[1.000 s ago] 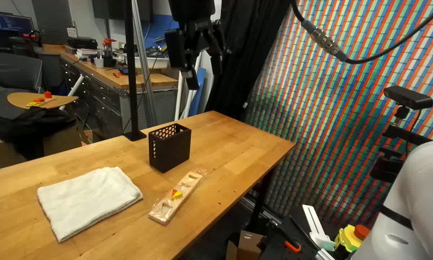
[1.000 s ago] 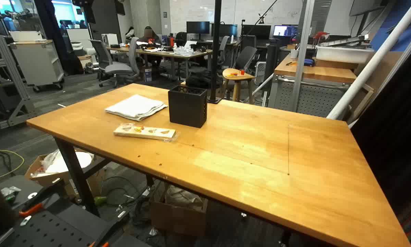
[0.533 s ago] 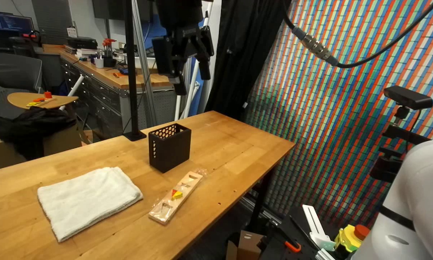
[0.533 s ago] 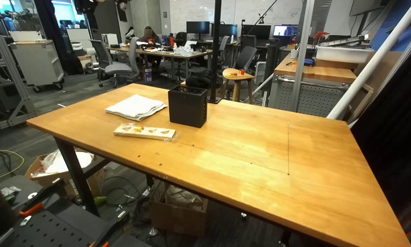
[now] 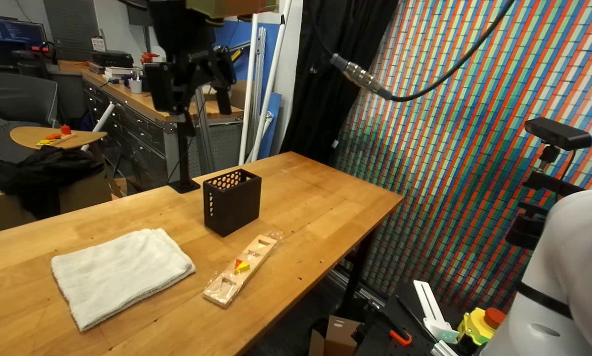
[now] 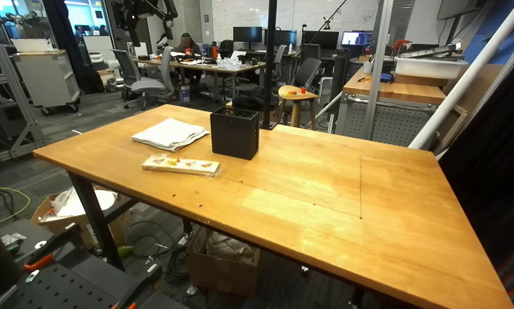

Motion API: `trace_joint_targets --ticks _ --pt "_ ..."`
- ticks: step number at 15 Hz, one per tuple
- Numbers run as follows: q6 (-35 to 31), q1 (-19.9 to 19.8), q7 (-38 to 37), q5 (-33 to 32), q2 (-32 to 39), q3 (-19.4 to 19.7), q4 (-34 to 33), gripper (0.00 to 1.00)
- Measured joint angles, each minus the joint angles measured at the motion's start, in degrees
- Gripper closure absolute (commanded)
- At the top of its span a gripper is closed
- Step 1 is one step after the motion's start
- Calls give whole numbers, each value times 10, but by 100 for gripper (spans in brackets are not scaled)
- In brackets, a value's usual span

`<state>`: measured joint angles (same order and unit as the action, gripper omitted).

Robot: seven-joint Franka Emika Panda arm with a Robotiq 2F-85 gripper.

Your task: Pick the cloth and shove it in the black box

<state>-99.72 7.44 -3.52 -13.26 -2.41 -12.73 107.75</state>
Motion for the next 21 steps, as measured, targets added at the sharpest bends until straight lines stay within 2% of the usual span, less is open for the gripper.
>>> trace_joint_targets --ticks 8,16,21 --pt "-52 37 0 -17 157 0 -113 0" --pt "-63 75 0 -17 266 6 -190 0" --pt "-82 85 0 -17 325 22 -223 0"
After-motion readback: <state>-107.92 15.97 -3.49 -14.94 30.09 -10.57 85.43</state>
